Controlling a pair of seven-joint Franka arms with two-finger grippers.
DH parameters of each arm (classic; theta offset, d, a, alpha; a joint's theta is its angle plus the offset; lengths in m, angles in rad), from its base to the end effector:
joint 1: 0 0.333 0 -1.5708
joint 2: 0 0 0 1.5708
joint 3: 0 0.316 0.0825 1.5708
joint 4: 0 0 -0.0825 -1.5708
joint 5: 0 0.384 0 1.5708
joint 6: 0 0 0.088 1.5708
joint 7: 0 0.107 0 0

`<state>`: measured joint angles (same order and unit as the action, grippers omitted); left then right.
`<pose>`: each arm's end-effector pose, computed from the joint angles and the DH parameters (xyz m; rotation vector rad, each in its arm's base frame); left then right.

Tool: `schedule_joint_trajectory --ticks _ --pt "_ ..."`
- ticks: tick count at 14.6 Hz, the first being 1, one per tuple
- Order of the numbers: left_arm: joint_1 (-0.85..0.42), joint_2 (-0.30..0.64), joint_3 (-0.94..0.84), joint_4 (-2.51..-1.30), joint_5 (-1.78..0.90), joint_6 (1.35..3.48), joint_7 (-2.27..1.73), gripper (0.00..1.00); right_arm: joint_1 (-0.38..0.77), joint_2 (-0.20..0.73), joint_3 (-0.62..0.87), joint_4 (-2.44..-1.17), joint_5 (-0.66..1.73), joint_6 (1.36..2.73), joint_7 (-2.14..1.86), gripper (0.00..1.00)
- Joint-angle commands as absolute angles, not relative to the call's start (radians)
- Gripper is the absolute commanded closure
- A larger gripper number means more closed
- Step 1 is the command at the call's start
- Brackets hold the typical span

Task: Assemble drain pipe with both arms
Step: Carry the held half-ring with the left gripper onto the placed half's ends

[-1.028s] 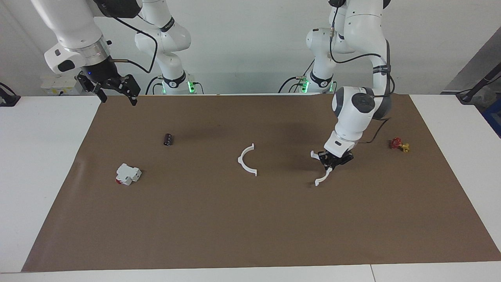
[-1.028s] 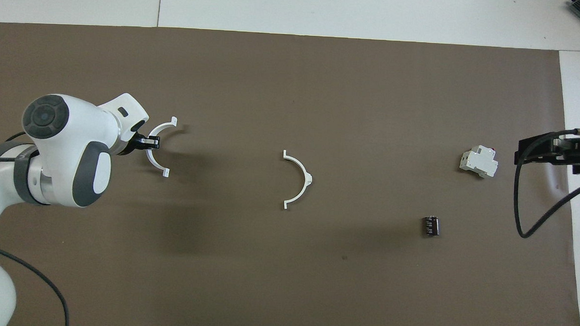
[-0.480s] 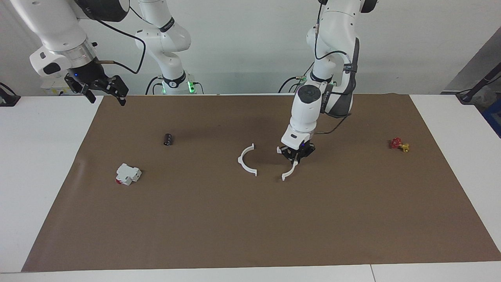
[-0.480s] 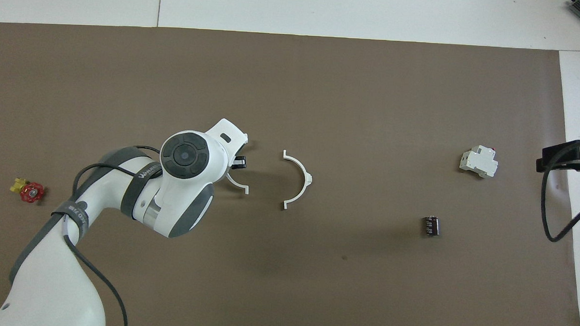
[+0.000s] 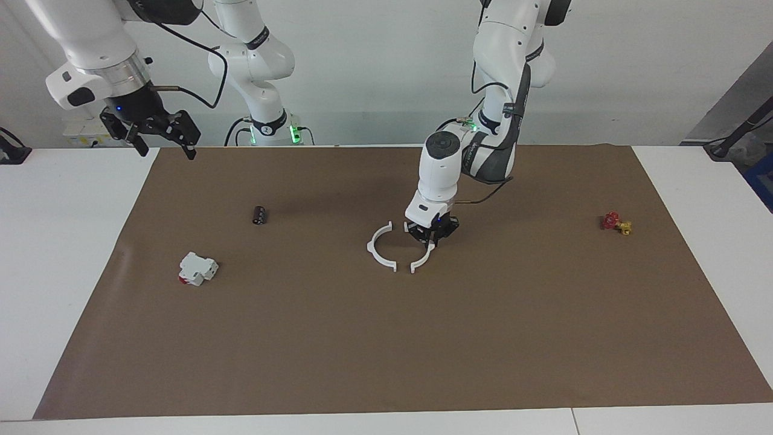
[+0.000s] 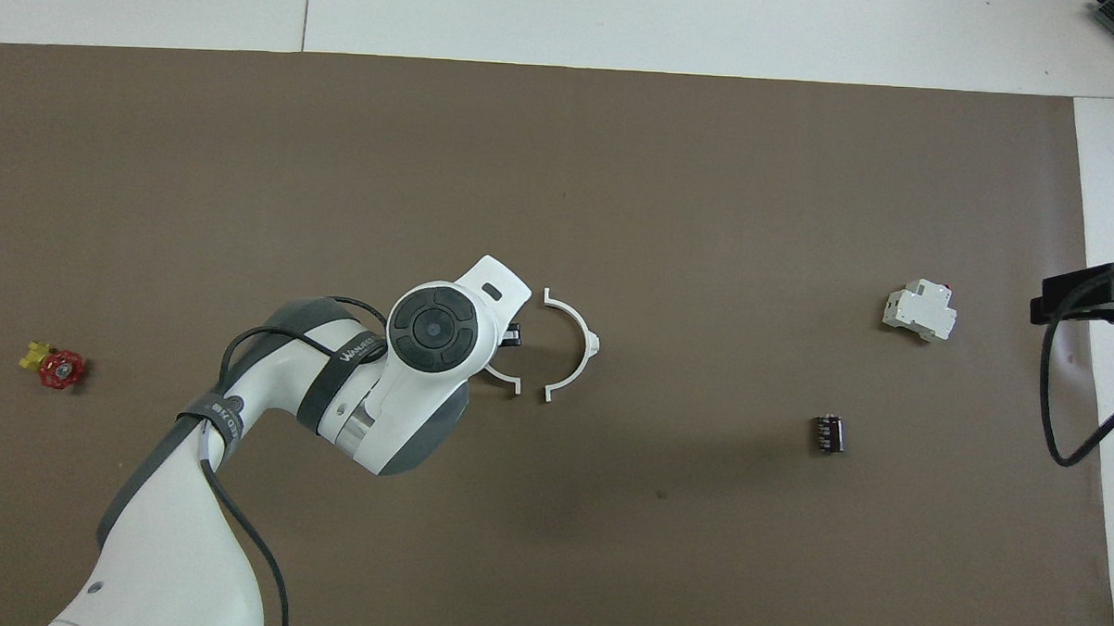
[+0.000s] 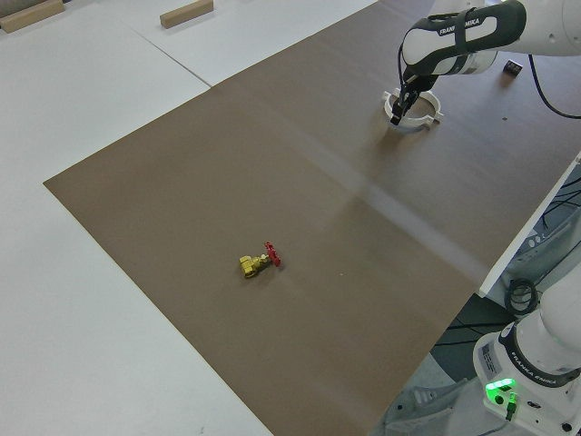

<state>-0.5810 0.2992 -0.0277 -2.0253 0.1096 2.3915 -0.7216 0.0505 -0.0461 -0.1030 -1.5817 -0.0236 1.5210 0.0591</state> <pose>0.4959 -0.3438 0.3072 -3.1245 -0.0573 -0.1496 0.5343 -0.0321 0.6400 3.1177 -0.1755 -0.0231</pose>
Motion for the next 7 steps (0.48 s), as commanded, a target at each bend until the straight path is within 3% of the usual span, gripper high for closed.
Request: schedule_joint_trajectory --ticks 1,7 --pt "-0.609 0.319 -0.015 -2.016 0.158 2.398 -0.744 1.00 0.051 -0.063 -0.103 -1.588 -0.014 1.513 0.066 0.00" --pt "-0.638 0.319 -0.017 -2.019 0.156 2.399 -0.767 1.00 0.051 -0.064 -0.101 -1.589 -0.012 1.513 0.066 0.00"
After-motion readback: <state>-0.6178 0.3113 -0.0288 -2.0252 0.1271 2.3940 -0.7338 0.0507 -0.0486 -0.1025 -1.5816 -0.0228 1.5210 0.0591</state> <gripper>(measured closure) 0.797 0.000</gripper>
